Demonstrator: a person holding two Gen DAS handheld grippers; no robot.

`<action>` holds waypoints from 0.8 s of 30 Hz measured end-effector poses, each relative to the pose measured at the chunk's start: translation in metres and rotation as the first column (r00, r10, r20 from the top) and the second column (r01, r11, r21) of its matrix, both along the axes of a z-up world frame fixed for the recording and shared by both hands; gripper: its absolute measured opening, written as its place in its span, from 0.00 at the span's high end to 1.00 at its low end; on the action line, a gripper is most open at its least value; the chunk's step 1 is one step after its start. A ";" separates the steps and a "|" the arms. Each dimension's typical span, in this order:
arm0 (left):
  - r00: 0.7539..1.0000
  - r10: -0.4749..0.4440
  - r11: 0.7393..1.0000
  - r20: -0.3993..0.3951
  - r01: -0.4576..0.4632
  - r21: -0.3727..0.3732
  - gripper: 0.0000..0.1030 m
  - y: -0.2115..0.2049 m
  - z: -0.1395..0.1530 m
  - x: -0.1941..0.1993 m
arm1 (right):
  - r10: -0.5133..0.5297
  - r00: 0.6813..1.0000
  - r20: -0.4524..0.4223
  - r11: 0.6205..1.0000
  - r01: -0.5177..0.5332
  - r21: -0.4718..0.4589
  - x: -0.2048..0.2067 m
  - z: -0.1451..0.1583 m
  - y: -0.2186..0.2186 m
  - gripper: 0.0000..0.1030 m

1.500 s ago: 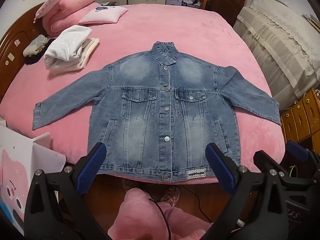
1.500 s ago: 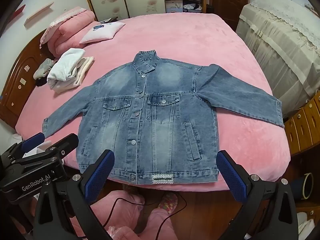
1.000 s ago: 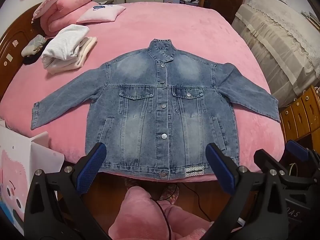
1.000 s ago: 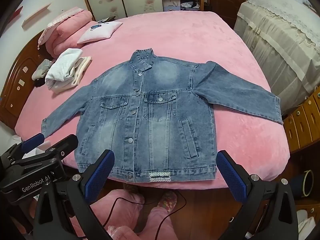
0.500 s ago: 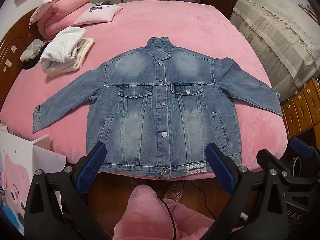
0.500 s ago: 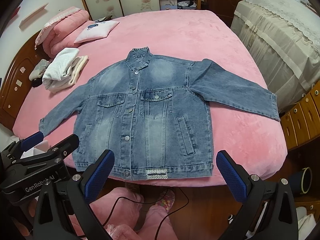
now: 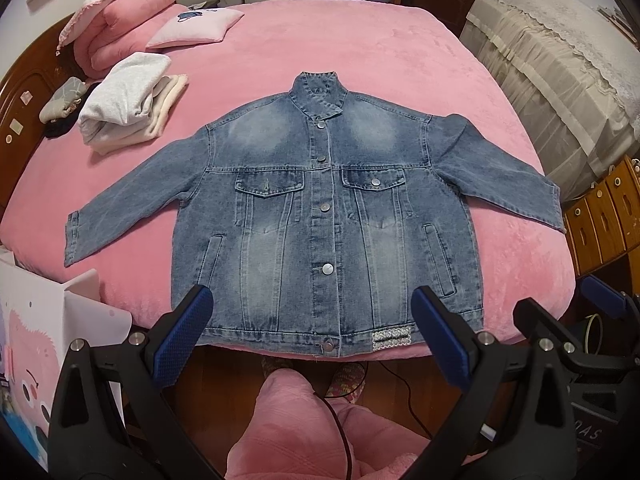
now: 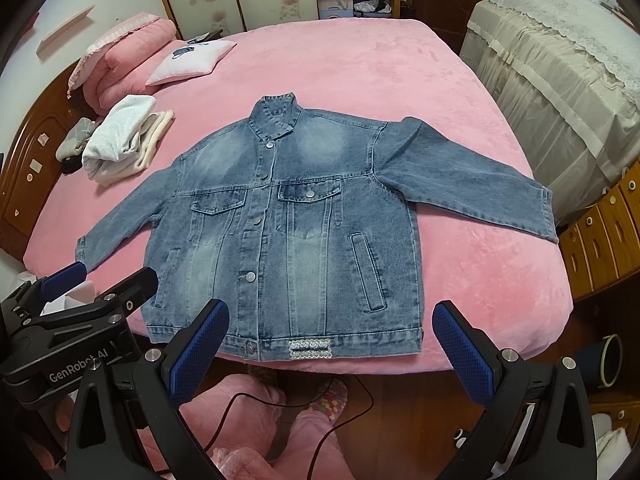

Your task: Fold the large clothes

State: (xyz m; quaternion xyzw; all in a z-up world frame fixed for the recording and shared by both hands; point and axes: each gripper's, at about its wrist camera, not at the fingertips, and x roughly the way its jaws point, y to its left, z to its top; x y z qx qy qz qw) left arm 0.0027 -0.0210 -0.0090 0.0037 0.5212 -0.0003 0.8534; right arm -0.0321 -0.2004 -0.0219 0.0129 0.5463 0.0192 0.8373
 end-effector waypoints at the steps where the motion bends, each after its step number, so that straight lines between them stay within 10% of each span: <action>1: 1.000 0.001 1.000 0.000 -0.001 0.000 0.04 0.000 0.000 0.000 | 0.001 1.000 -0.001 1.000 -0.001 0.001 0.000 0.000 0.000 0.00; 24: 1.000 0.006 1.000 -0.003 -0.006 -0.001 0.04 0.004 -0.001 0.001 | 0.012 1.000 -0.011 1.000 -0.012 0.005 0.003 -0.002 0.000 0.00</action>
